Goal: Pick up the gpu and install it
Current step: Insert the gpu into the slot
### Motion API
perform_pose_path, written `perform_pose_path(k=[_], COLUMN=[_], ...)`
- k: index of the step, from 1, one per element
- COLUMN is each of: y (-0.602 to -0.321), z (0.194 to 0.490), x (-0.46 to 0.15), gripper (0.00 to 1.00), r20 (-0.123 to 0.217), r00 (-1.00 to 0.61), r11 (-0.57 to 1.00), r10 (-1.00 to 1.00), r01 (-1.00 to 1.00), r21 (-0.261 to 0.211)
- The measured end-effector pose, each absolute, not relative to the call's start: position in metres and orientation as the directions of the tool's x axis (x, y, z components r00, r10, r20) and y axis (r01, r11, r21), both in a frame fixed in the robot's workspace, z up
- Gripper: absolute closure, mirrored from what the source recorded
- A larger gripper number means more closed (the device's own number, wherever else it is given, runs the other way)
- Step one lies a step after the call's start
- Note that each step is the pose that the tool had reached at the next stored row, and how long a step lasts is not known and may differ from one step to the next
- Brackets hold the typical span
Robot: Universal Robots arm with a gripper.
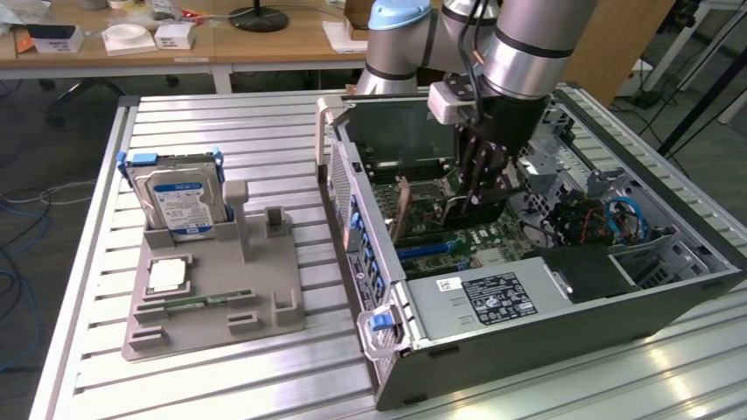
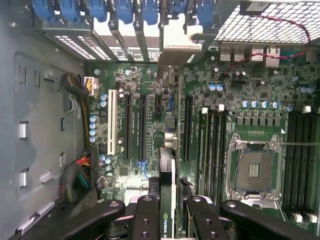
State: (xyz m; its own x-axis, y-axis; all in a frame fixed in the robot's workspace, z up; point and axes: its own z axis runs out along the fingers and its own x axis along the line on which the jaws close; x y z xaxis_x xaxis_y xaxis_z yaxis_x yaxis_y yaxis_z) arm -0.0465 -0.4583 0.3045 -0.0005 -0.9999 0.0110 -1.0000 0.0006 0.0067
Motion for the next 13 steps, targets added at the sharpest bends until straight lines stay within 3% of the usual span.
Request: perform_pose_path(k=[13], y=[-0.4542], z=[0.2953], x=[-0.0542], gripper=[0.74], r20=[0.011], r00=[-0.001], r11=[0.001], r10=[-1.0], r01=[-1.0], r21=[0.006])
